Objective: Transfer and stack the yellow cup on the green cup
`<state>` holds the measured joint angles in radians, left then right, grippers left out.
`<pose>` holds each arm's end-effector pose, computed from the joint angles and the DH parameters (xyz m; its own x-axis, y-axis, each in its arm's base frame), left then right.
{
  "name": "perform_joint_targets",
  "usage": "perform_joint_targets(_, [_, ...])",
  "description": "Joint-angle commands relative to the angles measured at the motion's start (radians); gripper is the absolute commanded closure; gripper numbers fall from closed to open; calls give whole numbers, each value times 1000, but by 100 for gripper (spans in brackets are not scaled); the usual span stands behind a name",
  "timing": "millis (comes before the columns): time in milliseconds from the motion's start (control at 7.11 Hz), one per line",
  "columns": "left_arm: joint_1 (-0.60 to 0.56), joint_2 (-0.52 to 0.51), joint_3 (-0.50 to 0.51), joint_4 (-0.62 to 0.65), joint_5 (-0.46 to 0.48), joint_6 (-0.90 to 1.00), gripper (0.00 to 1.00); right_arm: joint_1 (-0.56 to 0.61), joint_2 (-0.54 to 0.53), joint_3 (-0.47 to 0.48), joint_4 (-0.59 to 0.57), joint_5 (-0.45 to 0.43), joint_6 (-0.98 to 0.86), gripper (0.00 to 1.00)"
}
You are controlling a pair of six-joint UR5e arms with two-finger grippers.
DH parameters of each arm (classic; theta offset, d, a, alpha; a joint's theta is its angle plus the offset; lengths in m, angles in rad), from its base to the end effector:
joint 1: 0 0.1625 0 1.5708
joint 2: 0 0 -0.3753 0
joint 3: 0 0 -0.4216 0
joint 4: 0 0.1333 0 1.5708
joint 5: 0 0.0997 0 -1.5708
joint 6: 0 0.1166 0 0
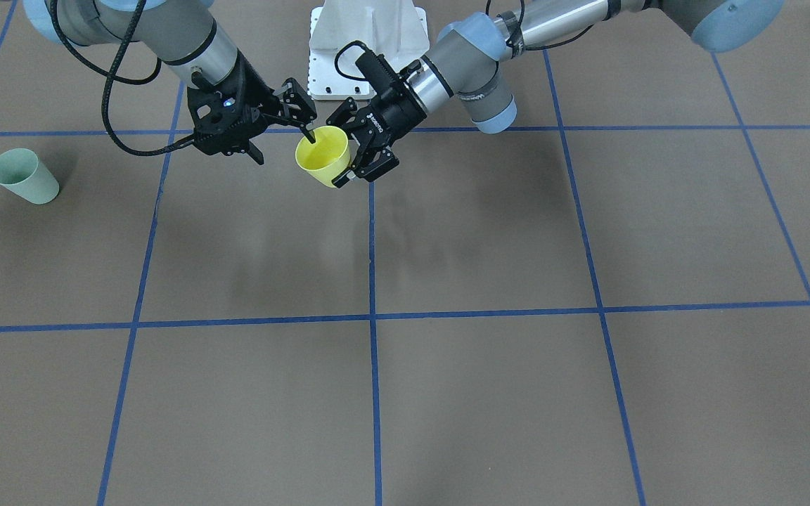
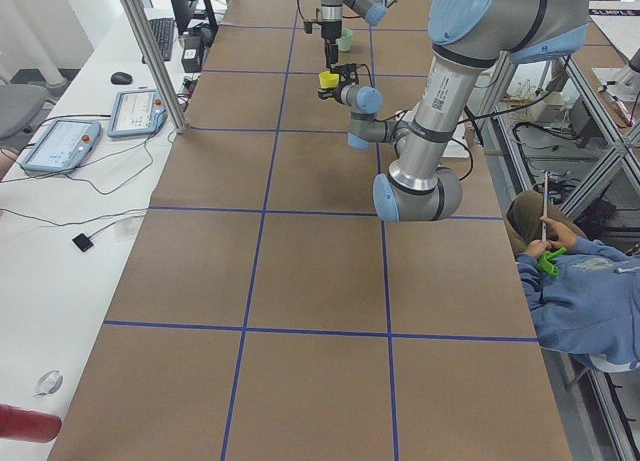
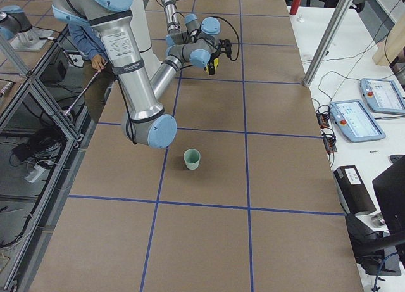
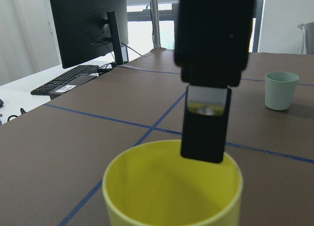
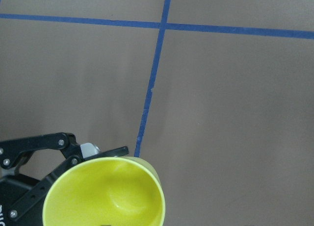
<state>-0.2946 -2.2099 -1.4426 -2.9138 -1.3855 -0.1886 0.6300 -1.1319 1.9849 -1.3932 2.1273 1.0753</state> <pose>0.5998 -0.3438 0.1298 0.3965 0.8886 -0.2306 0.3478 0.0870 0.9335 -0.4207 -0.3955 0.1501 0.4294 -0.1866 0.8836 0.0795 0.9824 0.1688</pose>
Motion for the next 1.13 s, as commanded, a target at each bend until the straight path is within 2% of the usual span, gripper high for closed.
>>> perform_joint_targets(0, [2, -8, 2, 1, -1, 12, 100, -3, 0, -3, -3, 2, 0, 10])
perform_joint_targets(141, [2, -10, -4, 1, -1, 12, 100, -4, -6, -5, -3, -4, 0, 17])
perform_joint_targets(281, [3, -10, 1, 1, -1, 12, 100, -6, -2, -3, -3, -7, 2, 34])
perform_joint_targets(422, [5, -14, -4, 1, -1, 11, 100, -4, -2, -1, -3, -7, 2, 41])
perform_joint_targets(563, [12, -16, -1, 1, -1, 11, 100, -6, 1, -3, -3, -7, 2, 43])
perform_joint_targets(844, [14, -16, -2, 2, -1, 11, 100, -6, 3, 0, -4, -4, 2, 71])
perform_joint_targets(985, [15, -17, -2, 2, -1, 11, 100, -6, 3, 0, -4, -4, 2, 91])
